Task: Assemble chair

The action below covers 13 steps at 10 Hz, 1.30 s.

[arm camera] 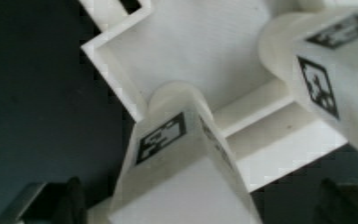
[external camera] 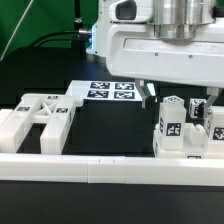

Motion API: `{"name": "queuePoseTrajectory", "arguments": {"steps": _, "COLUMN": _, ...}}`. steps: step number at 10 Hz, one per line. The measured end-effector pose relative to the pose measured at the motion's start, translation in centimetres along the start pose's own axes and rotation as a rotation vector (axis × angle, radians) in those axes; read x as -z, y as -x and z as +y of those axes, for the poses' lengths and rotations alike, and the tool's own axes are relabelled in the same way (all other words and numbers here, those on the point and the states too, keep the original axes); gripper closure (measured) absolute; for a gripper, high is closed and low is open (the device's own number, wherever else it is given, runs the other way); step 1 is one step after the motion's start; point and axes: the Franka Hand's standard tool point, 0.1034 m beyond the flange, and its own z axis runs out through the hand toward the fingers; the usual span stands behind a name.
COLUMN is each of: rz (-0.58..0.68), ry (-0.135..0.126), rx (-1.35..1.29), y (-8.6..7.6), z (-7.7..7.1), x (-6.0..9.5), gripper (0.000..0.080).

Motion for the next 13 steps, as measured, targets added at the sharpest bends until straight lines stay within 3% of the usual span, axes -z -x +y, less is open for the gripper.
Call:
{"name": "queuePoseTrajectory", "arguments": {"steps": 7, "rz": 0.008, "ry": 0.008, "rx": 0.426, "y": -0.33, "z": 0.78, "x": -0.14, "gripper": 0.0151}}
{"name": "queuePoseTrajectory", "arguments": {"steps": 9, "rz": 0.008, "ry": 0.008, "rx": 0.426, "y": -0.33, "z": 0.78, "x": -0.14, "gripper": 0.0380}}
{"name": "queuePoseTrajectory", "arguments": {"steps": 10, "rz": 0.008, "ry": 0.007, "rx": 0.415, "y": -0.33, "z": 0.77, "x": -0.14, "gripper": 0.0380}}
{"name": "queuePoseTrajectory", "arguments": {"steps": 11, "rz": 0.008, "ry": 0.007, "rx": 0.399, "y": -0.33, "z": 0.77, "x": -0.14, "gripper": 0.0514}}
{"name": "queuePoseTrajectory", "arguments": {"steps": 13, "rz": 0.008, "ry": 0.006, "rx": 0.345, "y": -0.32, "z": 0.75, "x": -0.14, "gripper": 0.0513}}
